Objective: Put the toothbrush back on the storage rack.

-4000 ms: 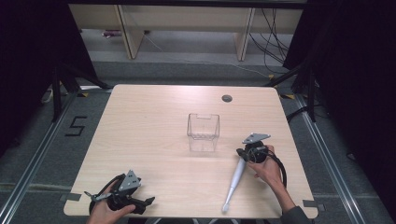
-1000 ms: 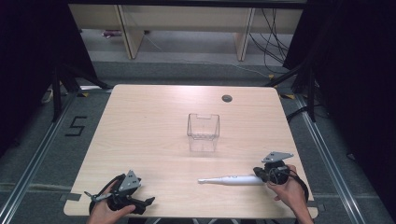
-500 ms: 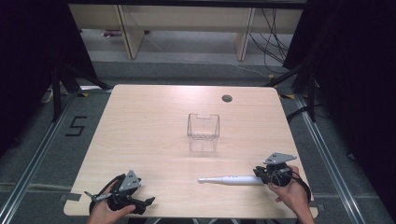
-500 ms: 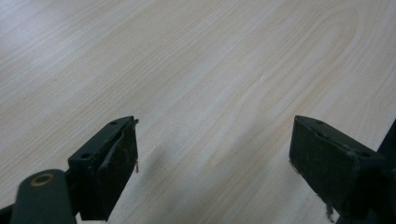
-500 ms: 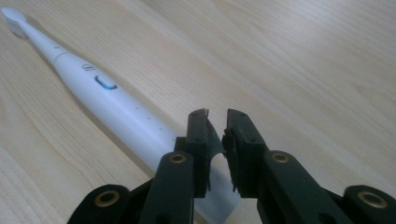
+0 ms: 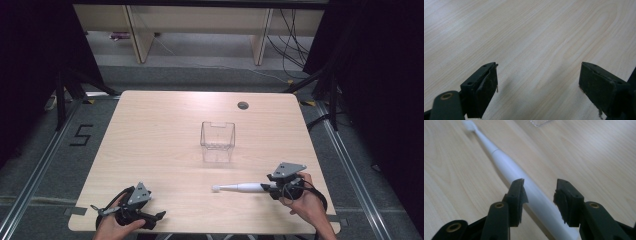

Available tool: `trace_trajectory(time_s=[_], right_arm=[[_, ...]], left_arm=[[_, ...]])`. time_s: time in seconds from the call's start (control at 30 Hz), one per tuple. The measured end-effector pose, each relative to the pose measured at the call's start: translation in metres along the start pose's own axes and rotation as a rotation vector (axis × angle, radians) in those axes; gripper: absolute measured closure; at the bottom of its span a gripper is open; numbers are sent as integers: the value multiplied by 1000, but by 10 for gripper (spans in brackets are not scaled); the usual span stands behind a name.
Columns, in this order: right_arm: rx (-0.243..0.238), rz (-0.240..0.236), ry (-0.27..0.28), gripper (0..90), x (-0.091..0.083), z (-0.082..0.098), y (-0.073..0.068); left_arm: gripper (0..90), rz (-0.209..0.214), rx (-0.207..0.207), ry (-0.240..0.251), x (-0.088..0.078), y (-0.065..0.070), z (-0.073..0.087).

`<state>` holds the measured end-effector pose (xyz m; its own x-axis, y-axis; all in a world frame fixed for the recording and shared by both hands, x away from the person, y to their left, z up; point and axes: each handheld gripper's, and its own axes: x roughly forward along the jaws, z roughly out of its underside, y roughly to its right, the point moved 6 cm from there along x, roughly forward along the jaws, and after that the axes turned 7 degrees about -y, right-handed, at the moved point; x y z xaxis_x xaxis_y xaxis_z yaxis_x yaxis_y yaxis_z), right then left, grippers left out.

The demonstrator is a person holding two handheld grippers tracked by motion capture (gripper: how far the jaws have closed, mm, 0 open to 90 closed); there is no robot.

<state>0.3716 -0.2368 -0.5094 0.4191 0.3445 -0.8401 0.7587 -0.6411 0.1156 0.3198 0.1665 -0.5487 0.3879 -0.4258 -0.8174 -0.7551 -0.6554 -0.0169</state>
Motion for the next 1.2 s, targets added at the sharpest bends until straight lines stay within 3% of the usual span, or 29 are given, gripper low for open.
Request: trace_trajectory(time_s=[0.03, 0.1, 0.13, 0.4, 0.47, 0.53, 0.57, 0.63, 0.83, 1.0, 1.2], right_arm=[[-18, 8, 12, 570, 3, -2, -1], [-25, -3, -21, 559, 4, -4, -6], [-60, 5, -14, 556, 6, -7, -7], [-128, 12, -47, 507, 11, -19, -12], [-108, -6, -80, 507, 11, -19, -16], [-135, 4, -89, 504, 14, -23, -15], [-174, 11, -105, 503, 16, -25, -14], [-168, -27, -125, 498, 18, -27, -20], [-221, -23, -196, 492, 25, -32, -20], [-299, -21, -254, 492, 33, -35, -19], [-339, -30, -316, 501, 42, -39, -21]], left_arm=[[148, 0, 0, 0, 0, 0, 0], [148, 0, -1, 1, 0, 0, 0], [148, 0, -1, 0, 0, 0, 0], [148, 4, -2, -4, 1, 0, 0], [148, 1, -5, 2, 0, 0, 0], [148, 0, -9, 5, 0, 0, 0], [148, 0, -8, 5, 0, 0, 0], [148, -1, -4, 0, 0, 0, 0], [148, -1, -2, 0, 0, 0, 0], [148, 2, -6, 4, 0, 0, 0], [148, 2, -3, 2, 1, 0, 0]])
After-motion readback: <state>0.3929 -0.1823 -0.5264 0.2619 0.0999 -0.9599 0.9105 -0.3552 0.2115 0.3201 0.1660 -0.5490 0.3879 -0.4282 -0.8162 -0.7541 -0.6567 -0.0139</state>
